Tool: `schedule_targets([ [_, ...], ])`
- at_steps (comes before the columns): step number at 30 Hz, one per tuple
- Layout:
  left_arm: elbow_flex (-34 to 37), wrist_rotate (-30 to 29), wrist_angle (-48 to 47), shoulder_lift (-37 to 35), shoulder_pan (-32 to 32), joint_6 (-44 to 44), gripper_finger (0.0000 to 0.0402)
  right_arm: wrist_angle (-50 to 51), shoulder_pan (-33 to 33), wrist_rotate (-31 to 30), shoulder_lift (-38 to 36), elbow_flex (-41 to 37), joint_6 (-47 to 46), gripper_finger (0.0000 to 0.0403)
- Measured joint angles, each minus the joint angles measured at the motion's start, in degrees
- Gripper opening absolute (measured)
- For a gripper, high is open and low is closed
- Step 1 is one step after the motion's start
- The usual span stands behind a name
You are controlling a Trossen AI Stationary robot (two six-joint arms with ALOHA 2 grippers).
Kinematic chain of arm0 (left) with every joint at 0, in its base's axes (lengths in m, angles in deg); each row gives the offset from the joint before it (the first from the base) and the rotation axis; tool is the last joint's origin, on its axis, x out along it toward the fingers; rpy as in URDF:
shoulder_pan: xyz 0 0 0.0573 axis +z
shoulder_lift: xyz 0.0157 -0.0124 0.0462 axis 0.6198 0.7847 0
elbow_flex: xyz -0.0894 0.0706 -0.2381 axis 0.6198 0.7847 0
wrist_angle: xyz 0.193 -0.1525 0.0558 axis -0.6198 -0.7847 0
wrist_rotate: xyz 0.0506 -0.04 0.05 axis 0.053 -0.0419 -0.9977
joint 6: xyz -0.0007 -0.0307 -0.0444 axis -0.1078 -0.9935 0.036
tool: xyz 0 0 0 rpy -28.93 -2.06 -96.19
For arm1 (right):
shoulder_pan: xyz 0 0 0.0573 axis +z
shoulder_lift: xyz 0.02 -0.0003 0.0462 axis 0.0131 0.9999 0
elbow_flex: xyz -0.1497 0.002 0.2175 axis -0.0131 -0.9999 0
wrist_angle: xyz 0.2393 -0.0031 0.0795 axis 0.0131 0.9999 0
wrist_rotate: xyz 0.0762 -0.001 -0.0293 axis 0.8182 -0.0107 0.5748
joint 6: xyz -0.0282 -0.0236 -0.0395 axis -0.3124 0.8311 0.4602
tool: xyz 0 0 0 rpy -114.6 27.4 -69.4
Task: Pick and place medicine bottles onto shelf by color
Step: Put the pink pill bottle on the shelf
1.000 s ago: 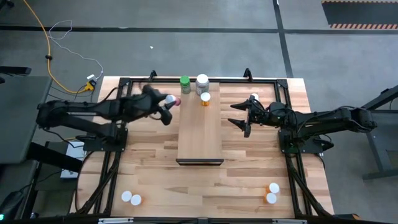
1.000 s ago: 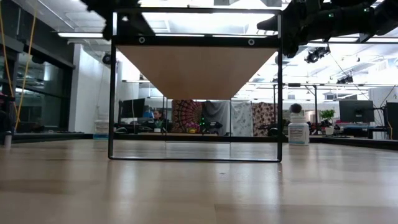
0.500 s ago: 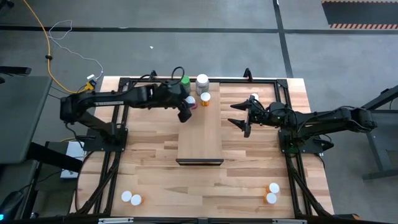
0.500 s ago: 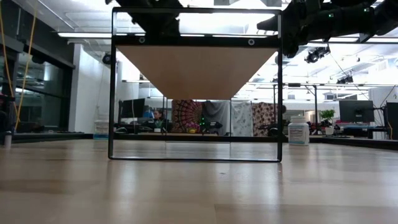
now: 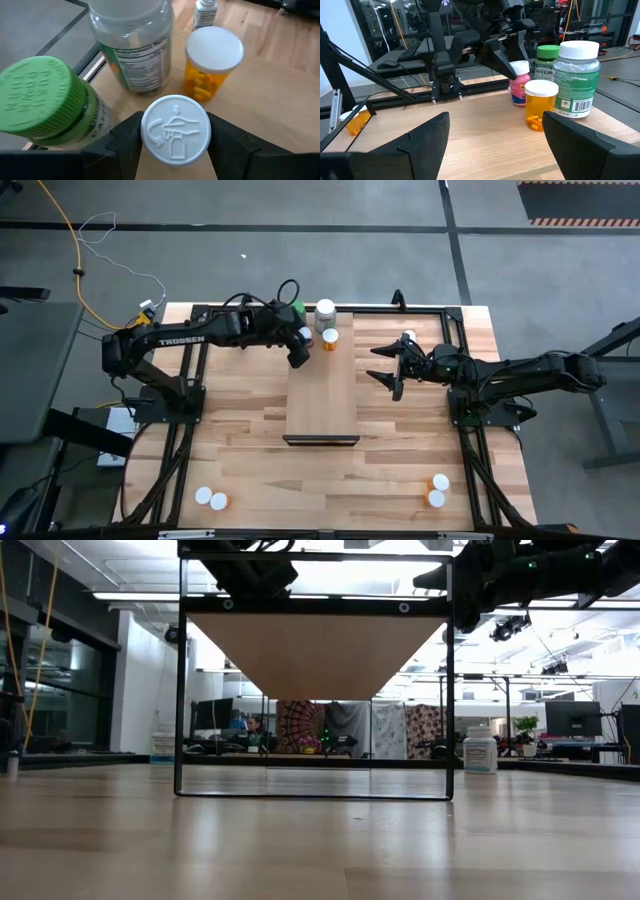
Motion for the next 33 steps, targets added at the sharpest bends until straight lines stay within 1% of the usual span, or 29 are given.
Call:
schedule_targets([
  [6, 0.0, -0.16, 0.01, 0.0, 0.05, 1.82, 0.0186, -0.01, 0.01, 0.0, 0.0, 0.0, 0.0, 0.0309],
  [20, 0.0, -0.28, 0.27, 0.0, -0.17, 1.93, 0.0189, -0.01, 0.0, 0.0, 0.0, 0.0, 0.0, 0.0309],
  [24, 0.0, 1.11, 0.29, 0.0, -0.19, 1.93, 0.0209, -0.01, 0.0, 0.0, 0.0, 0.0, 0.0, 0.0309],
  [29, 0.0, 0.68, 0.29, 0.0, -0.17, 1.93, 0.0246, -0.01, 0.0, 0.0, 0.0, 0.0, 0.0, 0.0309],
  [33, 0.0, 0.53, 0.31, 0.0, -0.17, 1.93, 0.0267, -0.01, 0.0, 0.01, 0.0, 0.0, 0.01, 0.0309],
])
